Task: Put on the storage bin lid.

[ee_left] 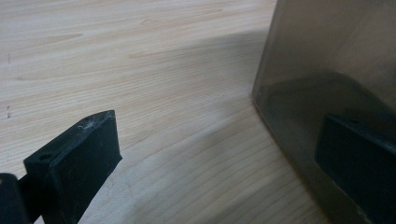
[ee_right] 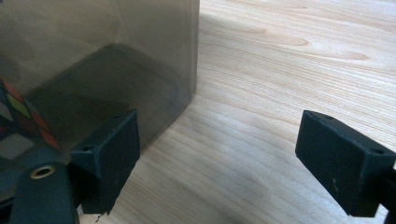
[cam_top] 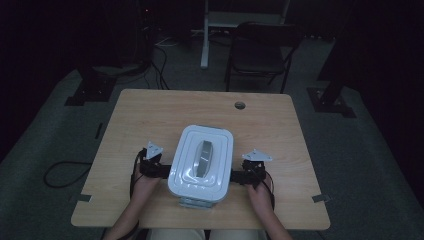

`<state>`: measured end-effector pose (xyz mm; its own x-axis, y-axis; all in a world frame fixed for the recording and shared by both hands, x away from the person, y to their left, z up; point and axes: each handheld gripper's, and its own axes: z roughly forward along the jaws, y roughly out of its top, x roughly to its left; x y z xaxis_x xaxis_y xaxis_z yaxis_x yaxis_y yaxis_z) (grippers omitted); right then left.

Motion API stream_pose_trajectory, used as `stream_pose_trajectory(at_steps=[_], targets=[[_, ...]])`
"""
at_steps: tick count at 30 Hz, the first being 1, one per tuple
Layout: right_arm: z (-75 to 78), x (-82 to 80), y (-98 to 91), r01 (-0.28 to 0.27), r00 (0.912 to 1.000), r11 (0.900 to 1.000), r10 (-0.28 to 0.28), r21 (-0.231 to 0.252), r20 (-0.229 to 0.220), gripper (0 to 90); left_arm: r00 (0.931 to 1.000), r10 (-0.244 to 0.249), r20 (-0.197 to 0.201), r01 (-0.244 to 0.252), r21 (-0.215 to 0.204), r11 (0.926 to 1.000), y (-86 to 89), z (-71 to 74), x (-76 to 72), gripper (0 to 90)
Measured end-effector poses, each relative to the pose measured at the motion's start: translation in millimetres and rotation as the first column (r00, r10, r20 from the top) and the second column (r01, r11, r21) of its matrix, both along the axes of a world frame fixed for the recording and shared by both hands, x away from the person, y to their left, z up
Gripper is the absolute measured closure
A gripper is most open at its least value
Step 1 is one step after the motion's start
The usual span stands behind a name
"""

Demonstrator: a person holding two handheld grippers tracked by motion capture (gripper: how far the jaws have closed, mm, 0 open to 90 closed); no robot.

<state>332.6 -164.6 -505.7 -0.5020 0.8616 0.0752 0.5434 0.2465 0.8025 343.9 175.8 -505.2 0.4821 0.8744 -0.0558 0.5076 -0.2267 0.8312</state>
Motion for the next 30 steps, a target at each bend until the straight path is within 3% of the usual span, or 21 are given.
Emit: stream_pose_trajectory(at_steps=[4, 11, 15, 19, 30], targets=[[0.0, 1.9, -4.3, -0.004, 1.0, 1.0, 0.004, 0.001, 0.004, 13.8, 1.0, 0.002, -0.003, -0.002, 0.01, 0.9999, -5.7, 1.2, -2.1, 1.0], [0.9, 7.7, -13.8, 0.006, 0.9999, 1.0, -0.006, 0.005, 0.012, 13.8, 1.0, -0.006, 0.008, 0.005, 0.062, 0.998, -18.3, 5.3, -7.1, 1.0], [2.2, 10.0, -18.4, 0.008, 0.9999, 1.0, -0.008, 0.005, 0.015, 13.7, 0.9996, -0.024, -0.012, 0.024, 0.038, 0.999, -21.6, 4.1, -6.8, 1.0], [2.2, 12.8, -25.3, 0.007, 0.9999, 0.9999, -0.007, 0.011, 0.009, 13.7, 0.9992, -0.039, -0.014, 0.039, 0.052, 0.9979, -26.3, 5.8, -9.2, 1.0], [2.3, 13.4, -34.3, 0.029, 0.9996, 0.9996, -0.029, -0.005, 0.009, 12.7, 0.9962, -0.087, 0.003, 0.086, 0.029, 0.9958, -29.8, 3.6, -7.3, 0.9]])
